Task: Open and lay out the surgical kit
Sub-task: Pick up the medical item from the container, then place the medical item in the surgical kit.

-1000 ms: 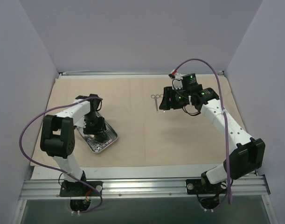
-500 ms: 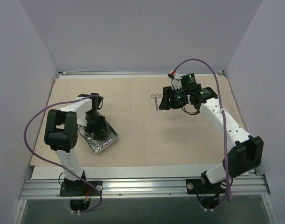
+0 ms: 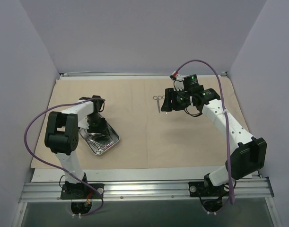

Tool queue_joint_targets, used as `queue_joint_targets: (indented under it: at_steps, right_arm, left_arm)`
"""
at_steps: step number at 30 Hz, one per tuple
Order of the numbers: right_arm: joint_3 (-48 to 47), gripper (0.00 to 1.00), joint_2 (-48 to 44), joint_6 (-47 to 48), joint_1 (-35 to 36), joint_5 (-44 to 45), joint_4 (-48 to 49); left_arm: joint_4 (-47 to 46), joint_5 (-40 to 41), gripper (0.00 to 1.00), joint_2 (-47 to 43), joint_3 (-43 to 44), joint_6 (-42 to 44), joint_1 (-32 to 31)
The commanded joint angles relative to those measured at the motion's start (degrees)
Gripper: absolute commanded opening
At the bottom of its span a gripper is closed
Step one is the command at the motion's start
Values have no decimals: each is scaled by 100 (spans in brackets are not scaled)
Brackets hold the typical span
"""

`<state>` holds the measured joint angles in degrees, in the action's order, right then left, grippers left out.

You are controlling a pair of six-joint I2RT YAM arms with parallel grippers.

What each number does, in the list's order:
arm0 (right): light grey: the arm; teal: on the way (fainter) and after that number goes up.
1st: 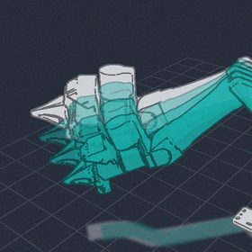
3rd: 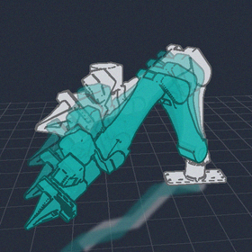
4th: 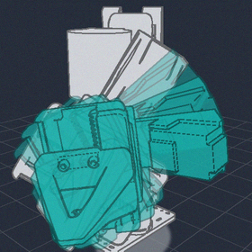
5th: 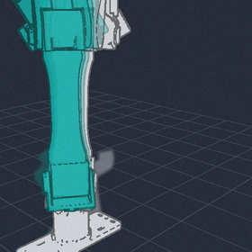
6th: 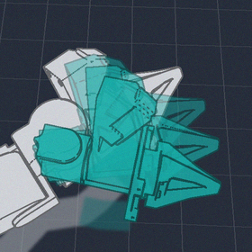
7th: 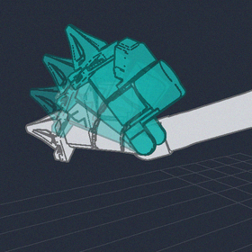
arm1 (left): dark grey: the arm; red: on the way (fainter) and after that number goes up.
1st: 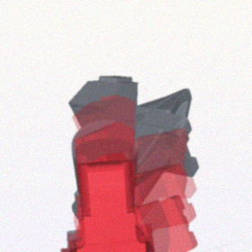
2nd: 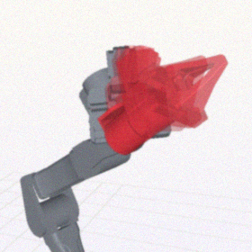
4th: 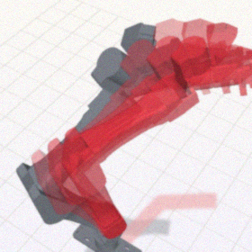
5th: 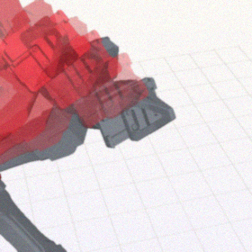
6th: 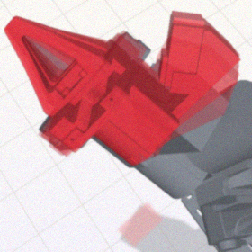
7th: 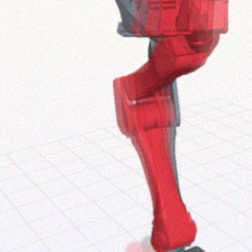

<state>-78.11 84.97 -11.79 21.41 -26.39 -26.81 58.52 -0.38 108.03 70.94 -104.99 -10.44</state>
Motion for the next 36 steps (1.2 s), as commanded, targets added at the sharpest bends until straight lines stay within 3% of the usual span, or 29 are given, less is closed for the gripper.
queue_joint_targets:
  at_steps: [1, 4, 9, 18, 25, 32, 36]
  right_arm:
    - [-99, 45, -68, 116, 4, 2, -9]
    - [-117, 45, -77, 133, 12, 73, -26]
    - [-205, 45, -60, 160, 12, 178, -88]
    - [-468, 45, 292, 125, 12, 56, -140]
    - [-741, 47, 599, 28, 4, -111, -237]
    - [-776, 48, 1100, -516, 47, -1060, 315]
    - [-1145, 48, 1539, -806, 188, -1394, 509]
  left_arm:
    - [-69, 460, 16, 289, 78, -2280, -2]
    - [-87, 478, 3, 289, 174, -2070, 15]
    - [238, 653, 2, 263, 657, -1473, 68]
    - [1329, 838, 2, 281, 1950, 732, 173]
    - [1495, 470, 2, -150, 2318, 3172, 139]
    - [792, -901, 2, -423, 2775, 5803, -608]
    - [1109, -999, 2, -423, 3329, 6840, -1266]
